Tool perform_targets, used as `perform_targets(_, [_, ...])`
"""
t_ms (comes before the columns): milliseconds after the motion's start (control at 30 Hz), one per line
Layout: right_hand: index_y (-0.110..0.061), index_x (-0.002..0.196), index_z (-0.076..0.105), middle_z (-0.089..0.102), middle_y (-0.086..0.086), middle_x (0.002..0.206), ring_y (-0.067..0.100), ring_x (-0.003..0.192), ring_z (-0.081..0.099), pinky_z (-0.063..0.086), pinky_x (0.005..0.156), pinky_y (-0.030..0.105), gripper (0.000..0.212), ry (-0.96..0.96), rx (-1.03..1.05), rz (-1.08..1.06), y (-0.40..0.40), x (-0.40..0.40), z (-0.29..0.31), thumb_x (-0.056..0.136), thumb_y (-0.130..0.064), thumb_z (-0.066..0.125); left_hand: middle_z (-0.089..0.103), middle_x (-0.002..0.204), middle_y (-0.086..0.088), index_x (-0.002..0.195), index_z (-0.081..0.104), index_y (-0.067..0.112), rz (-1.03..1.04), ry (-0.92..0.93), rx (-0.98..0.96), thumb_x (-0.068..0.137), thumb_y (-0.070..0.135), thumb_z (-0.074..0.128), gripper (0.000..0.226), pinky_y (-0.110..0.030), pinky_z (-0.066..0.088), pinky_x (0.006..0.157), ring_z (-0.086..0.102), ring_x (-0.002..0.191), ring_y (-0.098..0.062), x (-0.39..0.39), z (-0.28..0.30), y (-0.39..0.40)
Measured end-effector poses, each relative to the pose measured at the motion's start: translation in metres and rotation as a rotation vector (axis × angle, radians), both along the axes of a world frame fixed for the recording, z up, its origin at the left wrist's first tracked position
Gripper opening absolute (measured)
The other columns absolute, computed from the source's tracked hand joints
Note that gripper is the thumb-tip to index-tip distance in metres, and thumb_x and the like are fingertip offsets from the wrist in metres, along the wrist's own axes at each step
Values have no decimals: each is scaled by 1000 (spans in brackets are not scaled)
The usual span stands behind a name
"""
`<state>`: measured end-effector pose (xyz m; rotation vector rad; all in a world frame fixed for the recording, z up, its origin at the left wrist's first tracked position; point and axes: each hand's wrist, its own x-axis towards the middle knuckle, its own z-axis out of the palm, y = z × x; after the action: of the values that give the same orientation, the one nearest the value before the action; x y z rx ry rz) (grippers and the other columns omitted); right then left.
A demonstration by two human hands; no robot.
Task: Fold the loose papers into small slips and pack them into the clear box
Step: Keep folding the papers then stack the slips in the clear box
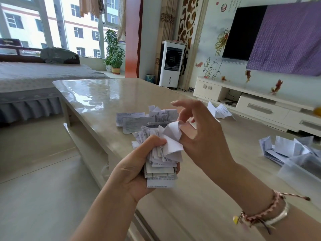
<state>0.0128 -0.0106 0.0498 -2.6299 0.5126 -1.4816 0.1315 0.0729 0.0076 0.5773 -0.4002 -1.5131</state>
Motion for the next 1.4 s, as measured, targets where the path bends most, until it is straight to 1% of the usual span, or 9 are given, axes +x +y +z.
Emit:
perform_targets(167, [-22,78,66,62,-15,73,1,70,53,37,61,13,16,83,328,-17,3,-3,14,79,-6,67,62,85,-19,85,73,8,156,-185,57,73,6,69,13,-35,45,69,54,64,-27,0,2,1])
perform_targets(267, [-22,77,73,63,-20,66,-7,63,56,38,57,7,22,132,457,78,7,-5,22,78,-1,65,64,76,-13,99,69,7,279,-345,51,76,7,69,23,-27,47,53,56,57,-20,0,2,0])
perform_targets(467, [-22,108,72,72,-15,100,-7,95,65,51,87,15,26,326,470,210,19,1,12,86,-10,67,68,72,-6,82,73,10,356,-354,-28,90,17,56,20,-24,53,55,64,59,-15,7,3,3])
perform_targets(600, [-22,121,68,69,-16,114,-9,105,60,49,96,20,32,339,447,278,18,6,-2,89,-15,66,72,101,-16,109,68,3,288,-224,-9,91,28,58,33,-33,56,85,70,90,-25,20,6,10])
perform_targets(833, [-17,135,56,55,-15,136,-6,130,41,33,109,15,51,457,339,373,15,17,-17,86,-4,51,68,79,-10,84,73,9,241,-122,43,84,29,64,22,-26,53,69,62,68,-19,37,-3,11])
perform_targets(967, [-28,114,69,64,-17,117,-1,114,44,31,91,6,36,287,328,162,-17,29,-8,88,-6,60,63,75,-6,96,68,8,311,-134,75,81,26,68,23,-27,49,64,57,62,-17,48,-4,1])
perform_targets(1133, [-31,118,61,57,-4,123,21,113,40,34,92,33,34,548,208,-303,-94,48,-13,85,-27,68,64,80,-9,116,63,7,377,-170,126,78,25,72,42,-24,56,56,62,61,-18,61,-1,-3])
perform_targets(1267, [-26,108,69,64,-2,116,23,111,46,30,86,32,21,609,94,-344,-117,66,-28,87,-23,64,66,80,-12,125,60,-2,401,-151,139,79,21,71,53,-25,56,58,64,60,-18,60,-1,-7])
perform_targets(1400, [-16,96,73,72,6,88,28,83,66,50,73,34,15,375,54,-376,-118,62,-22,91,-15,59,64,78,-9,127,58,-2,407,-151,147,72,23,74,62,-23,57,57,64,60,-16,63,-3,-11])
